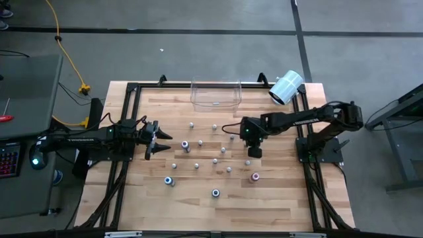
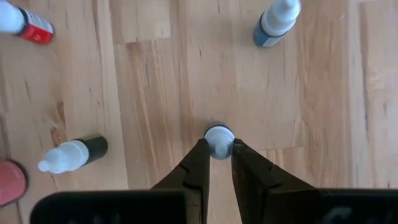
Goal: Pick & Place food coloring
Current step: Put the small green food coloring into the transparent container
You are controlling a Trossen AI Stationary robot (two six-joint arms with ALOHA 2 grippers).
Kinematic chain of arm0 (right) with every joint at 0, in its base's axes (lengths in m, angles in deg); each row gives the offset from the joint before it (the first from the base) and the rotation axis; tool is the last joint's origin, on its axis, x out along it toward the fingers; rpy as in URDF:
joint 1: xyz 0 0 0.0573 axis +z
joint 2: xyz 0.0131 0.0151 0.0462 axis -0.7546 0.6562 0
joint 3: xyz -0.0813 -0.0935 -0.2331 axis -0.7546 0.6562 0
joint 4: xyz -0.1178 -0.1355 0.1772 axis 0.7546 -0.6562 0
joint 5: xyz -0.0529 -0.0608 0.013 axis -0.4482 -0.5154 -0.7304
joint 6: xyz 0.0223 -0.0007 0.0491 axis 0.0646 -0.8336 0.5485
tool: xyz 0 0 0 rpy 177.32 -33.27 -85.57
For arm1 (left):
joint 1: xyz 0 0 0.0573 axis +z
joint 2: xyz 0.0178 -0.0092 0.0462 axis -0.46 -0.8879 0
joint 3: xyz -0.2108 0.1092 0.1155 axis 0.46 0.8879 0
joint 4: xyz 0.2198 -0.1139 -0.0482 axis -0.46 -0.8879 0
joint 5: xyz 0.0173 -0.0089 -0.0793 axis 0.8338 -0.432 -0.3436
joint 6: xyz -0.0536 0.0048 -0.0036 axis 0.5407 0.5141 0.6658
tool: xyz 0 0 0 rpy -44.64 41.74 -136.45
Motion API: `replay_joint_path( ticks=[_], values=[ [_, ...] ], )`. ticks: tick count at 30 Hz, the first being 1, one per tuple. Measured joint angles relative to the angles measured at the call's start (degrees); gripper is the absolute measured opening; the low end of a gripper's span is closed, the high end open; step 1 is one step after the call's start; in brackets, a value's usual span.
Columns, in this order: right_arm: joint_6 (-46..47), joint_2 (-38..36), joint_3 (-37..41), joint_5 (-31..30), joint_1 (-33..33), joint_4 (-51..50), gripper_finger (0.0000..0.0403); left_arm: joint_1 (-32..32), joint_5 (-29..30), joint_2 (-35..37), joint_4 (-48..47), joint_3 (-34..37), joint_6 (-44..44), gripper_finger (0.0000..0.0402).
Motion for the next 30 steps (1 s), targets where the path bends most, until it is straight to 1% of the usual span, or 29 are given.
replay_joint_path(
  ticks=[4,7,11,20,26,30],
  values=[
    [1.9,-1.6,-0.4,0.0,0.0,-0.7,0.0043,0.0,0.0,0.0,0.0,0.0,0.0,0.0234],
    [2.2,-2.4,-2.7,0.1,-0.5,-4.2,0.0043,0.0,0.0,0.0,0.0,0.0,0.0,0.0234],
    [2.1,-2.6,-8.0,0.1,-2.1,-10.6,0.0043,0.0,0.0,0.0,0.0,0.0,0.0,0.0234],
    [2.7,-2.6,-23.2,0.0,-5.7,-23.5,0.0042,0.0,0.0,0.0,0.0,0.0,0.0,0.0234],
    [3.9,-1.8,-31.5,0.0,-8.0,-26.1,0.0042,0.0,0.0,0.0,0.0,0.0,0.0,0.0234],
    [3.9,1.0,-36.2,-0.1,-9.9,-26.9,0.0042,0.0,0.0,0.0,0.0,0.0,0.0,0.0234]
  ],
)
